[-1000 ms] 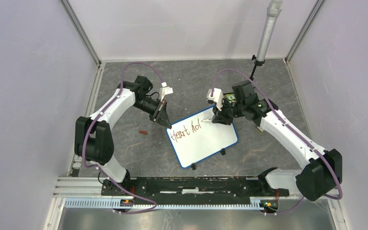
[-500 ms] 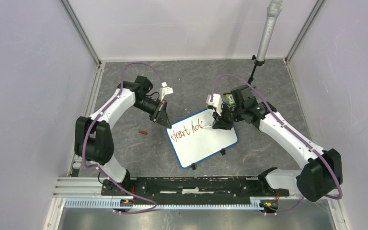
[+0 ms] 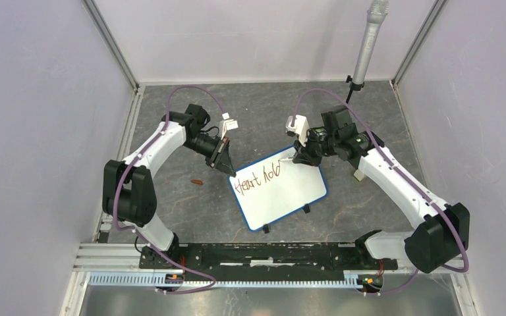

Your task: Write a sentence on the whiteboard

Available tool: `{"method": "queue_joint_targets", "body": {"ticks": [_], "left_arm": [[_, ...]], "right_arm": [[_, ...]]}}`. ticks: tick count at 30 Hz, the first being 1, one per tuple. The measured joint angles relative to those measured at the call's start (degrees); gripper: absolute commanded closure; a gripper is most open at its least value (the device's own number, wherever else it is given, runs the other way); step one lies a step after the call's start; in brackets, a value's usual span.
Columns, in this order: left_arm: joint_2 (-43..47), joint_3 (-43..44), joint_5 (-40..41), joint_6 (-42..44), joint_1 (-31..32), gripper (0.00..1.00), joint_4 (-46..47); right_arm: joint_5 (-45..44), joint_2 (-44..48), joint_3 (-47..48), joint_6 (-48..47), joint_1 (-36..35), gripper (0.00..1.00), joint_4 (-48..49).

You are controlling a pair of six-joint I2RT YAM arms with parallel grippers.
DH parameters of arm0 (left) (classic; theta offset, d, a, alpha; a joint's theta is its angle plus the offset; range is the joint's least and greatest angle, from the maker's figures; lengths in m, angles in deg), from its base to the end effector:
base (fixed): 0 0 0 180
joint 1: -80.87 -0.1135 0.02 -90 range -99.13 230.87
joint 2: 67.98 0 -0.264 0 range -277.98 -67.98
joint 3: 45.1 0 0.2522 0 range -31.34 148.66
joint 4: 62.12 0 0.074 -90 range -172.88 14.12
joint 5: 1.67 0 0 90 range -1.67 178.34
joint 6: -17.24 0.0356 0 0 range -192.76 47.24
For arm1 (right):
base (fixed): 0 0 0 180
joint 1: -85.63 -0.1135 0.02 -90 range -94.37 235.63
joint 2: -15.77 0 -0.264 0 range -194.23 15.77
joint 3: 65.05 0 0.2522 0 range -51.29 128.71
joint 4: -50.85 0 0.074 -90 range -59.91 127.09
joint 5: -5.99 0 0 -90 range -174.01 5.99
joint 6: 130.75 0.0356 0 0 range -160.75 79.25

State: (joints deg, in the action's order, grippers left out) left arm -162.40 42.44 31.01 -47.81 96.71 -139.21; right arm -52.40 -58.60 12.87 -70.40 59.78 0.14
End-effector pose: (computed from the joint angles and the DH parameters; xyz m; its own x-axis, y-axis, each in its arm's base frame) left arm 0.2809 -0.1109 0.2538 -0.7694 0.4550 -0.4483 0.6143 0.3346 -0.7146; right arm 0.2362 0.1352 0.3069 -0.2311 -0.5801 -0.7810 -0.9279 0.3729 -0.0024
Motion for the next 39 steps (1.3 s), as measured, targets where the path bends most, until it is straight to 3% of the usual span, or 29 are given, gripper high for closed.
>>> {"method": "queue_joint_targets", "body": {"ticks": [12,26,39], "left_arm": [[0.0,0.0,0.0,0.0,0.0,0.98,-0.2],[0.0,0.0,0.1,0.0,0.0,0.98,-0.2],[0.0,0.0,0.0,0.0,0.0,0.98,-0.3]], "right_arm": [[-0.4,-0.4,0.4,0.2,0.1,1.00,0.8],[1.4,3.4,-7.4,0.0,0.1,1.00,0.9],[-0.6,3.6,-2.6,-0.9,1.2,1.00,-1.3]]}}
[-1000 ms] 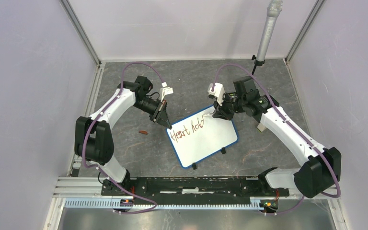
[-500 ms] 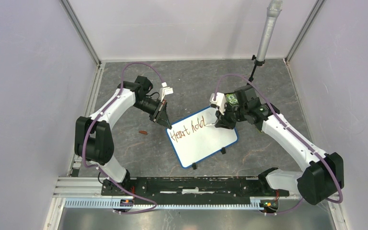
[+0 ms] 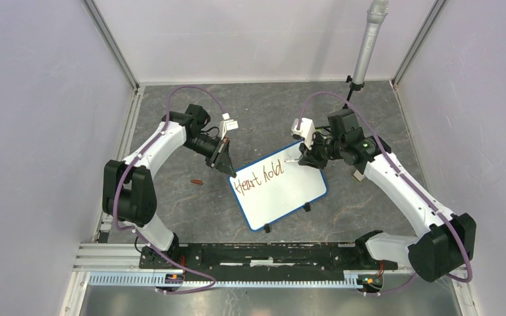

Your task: Write a sentence on the whiteboard

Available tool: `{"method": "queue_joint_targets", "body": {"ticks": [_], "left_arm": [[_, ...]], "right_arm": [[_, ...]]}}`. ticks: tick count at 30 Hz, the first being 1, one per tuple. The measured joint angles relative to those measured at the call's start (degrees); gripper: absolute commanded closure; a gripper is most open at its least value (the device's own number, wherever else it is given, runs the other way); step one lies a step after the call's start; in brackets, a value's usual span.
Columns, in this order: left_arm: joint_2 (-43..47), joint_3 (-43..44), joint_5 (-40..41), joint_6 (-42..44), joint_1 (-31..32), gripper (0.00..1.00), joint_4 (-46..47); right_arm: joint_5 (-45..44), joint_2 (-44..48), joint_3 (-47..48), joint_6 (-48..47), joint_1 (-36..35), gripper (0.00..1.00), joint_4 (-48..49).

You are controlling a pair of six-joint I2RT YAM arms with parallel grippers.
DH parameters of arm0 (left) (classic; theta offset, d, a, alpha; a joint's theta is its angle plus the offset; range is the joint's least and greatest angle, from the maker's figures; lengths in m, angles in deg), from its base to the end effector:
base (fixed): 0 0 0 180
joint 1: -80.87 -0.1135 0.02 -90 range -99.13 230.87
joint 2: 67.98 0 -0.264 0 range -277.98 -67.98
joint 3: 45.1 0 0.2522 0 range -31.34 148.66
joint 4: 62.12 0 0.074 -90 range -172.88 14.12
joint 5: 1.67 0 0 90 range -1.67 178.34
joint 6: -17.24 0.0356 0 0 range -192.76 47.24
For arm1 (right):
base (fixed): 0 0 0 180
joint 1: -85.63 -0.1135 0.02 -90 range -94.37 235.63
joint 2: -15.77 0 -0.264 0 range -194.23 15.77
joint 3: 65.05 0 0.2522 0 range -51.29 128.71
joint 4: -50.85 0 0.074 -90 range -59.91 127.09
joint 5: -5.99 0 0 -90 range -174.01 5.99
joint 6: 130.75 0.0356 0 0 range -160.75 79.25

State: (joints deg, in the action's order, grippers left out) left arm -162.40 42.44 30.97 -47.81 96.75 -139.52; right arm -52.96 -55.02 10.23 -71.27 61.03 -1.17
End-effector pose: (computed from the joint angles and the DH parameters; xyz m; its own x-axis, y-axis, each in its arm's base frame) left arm 0.2804 -0.1109 0.2538 -0.7714 0.4560 -0.4438 0.6107 0.3347 -0.7176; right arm 0.2243 0.1229 0.3055 -0.2358 -0.5865 -0.7749 -0.9206 0.3902 -0.0151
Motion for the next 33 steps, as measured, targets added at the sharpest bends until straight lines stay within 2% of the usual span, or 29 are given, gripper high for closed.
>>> {"method": "queue_joint_targets", "body": {"ticks": [13,33], "left_arm": [[0.0,0.0,0.0,0.0,0.0,0.98,0.0],[0.0,0.0,0.3,0.0,0.0,0.98,-0.3]], "right_arm": [[-1.4,-1.0,0.6,0.0,0.5,1.00,0.2],[1.2,-3.1,0.8,-0.1,0.0,1.00,1.1]]}}
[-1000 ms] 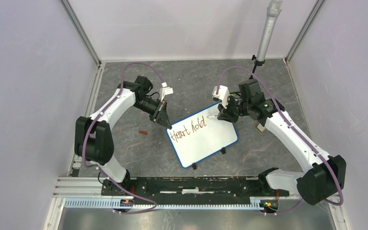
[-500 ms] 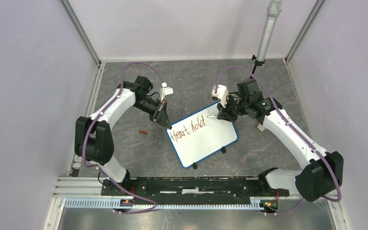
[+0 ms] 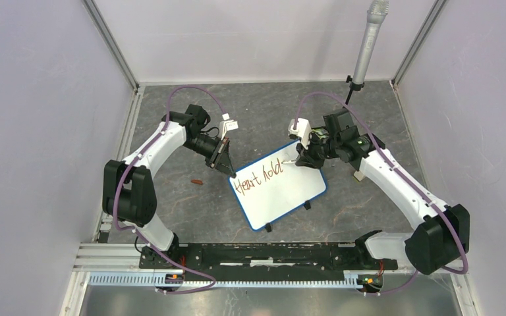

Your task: Write a sentence on the whiteboard

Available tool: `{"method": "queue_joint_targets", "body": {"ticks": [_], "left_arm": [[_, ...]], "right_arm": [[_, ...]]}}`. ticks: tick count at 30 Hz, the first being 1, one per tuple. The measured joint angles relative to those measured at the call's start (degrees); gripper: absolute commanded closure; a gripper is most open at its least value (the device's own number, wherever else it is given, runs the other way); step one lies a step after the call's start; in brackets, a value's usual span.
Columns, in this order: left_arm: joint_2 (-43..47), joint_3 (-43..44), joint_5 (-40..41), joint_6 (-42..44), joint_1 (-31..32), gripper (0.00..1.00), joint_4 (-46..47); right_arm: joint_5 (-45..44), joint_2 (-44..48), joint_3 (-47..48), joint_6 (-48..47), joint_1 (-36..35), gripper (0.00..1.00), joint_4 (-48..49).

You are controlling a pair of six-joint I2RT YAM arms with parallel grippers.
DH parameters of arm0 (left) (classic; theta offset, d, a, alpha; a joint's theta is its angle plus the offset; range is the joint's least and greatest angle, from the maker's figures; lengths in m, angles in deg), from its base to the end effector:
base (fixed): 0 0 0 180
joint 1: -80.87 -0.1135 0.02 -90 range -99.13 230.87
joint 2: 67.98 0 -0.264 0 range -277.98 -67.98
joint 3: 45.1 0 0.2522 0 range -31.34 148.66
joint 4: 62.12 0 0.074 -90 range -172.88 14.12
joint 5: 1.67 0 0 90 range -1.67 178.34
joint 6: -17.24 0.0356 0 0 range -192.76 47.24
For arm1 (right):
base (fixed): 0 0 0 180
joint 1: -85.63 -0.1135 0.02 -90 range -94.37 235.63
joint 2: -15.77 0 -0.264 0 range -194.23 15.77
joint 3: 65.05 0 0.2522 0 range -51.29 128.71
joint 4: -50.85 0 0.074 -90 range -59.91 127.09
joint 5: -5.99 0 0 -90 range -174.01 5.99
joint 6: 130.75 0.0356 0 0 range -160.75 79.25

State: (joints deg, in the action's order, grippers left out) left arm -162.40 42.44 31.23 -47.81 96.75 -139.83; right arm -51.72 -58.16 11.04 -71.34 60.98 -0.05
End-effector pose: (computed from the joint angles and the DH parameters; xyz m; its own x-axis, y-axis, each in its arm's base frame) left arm 0.2799 -0.1107 0.2536 -0.7734 0.4582 -0.4381 0.6077 0.3391 -0.7181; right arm 0.2353 0.1289 0.2984 -0.2458 -0.5861 -0.7721 -0.9268 0.3754 0.0101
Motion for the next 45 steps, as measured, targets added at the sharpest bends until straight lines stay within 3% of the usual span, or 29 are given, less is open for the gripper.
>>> {"method": "queue_joint_targets", "body": {"ticks": [22,45], "left_arm": [[0.0,0.0,0.0,0.0,0.0,0.98,0.0],[0.0,-0.1,0.0,-2.0,0.0,0.97,2.3]], "right_arm": [[-2.4,2.4,-2.9,-2.9,0.8,1.00,-1.6],[6.7,2.9,-0.5,-3.8,-0.5,1.00,-7.4]]}}
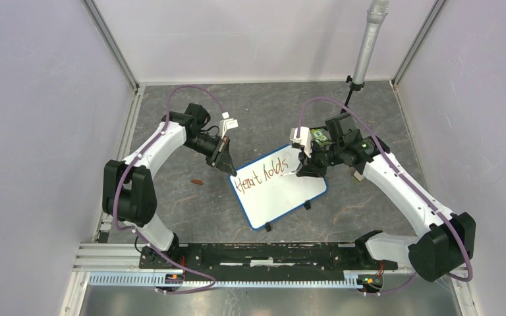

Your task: Write a sentence on the whiteboard

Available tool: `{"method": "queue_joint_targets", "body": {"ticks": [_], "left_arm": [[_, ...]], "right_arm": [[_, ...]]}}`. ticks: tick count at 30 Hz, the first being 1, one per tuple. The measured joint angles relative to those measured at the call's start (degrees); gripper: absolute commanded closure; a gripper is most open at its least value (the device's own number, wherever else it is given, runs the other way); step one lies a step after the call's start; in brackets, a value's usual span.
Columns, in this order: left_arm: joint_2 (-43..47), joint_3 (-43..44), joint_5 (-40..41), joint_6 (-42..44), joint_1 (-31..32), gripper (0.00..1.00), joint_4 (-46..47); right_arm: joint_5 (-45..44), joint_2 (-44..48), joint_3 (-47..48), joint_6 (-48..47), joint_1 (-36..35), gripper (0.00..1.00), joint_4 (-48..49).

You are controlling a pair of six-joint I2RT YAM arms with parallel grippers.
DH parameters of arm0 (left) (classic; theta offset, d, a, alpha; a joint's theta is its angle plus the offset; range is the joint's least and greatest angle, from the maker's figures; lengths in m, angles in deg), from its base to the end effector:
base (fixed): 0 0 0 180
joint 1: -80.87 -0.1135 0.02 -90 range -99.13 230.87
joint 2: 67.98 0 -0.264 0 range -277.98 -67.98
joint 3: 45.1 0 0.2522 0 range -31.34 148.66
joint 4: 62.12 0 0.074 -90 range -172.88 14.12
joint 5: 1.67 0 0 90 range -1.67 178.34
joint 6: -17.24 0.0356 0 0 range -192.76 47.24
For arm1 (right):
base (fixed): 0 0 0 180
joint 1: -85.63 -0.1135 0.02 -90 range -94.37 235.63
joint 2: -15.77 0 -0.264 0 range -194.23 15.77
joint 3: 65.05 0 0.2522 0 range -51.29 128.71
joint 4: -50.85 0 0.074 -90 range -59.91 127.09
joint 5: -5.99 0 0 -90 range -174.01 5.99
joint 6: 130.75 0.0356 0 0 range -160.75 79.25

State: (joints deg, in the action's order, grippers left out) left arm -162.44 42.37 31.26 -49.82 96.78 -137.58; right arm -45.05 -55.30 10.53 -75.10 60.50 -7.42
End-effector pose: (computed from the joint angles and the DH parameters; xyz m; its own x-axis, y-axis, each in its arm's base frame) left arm 0.2833 -0.1118 0.2535 -0.7785 0.4422 -0.4453 0.6065 0.3477 -0.7150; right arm 0.2131 0.1247 0.3010 -0.2267 -0.5909 -0.7742 -0.9625 0.2576 0.0851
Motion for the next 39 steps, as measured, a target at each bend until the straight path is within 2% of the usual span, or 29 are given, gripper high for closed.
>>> {"method": "queue_joint_targets", "body": {"ticks": [16,24,30,35,39], "left_arm": [[1.4,-0.5,1.7,-2.1,0.2,0.94,3.8],[3.2,-1.3,3.2,-4.0,0.2,0.64,6.8],[7.6,-3.6,3.2,-5.9,-0.4,0.36,9.9],[11.7,-7.5,3.0,-8.4,-0.9,0.30,13.8],[13.7,-11.9,3.0,-10.6,-1.7,0.29,17.4]], "right_arm": [[-4.1,2.2,0.2,0.9,0.0,1.00,1.2],[0.0,3.6,-3.7,0.9,0.0,1.00,0.9],[3.7,4.6,-5.1,0.5,-1.5,1.00,0.7],[3.5,6.6,-8.1,1.5,-6.4,1.00,2.8],[1.2,7.7,-10.5,3.0,-9.5,1.00,5.5]]}}
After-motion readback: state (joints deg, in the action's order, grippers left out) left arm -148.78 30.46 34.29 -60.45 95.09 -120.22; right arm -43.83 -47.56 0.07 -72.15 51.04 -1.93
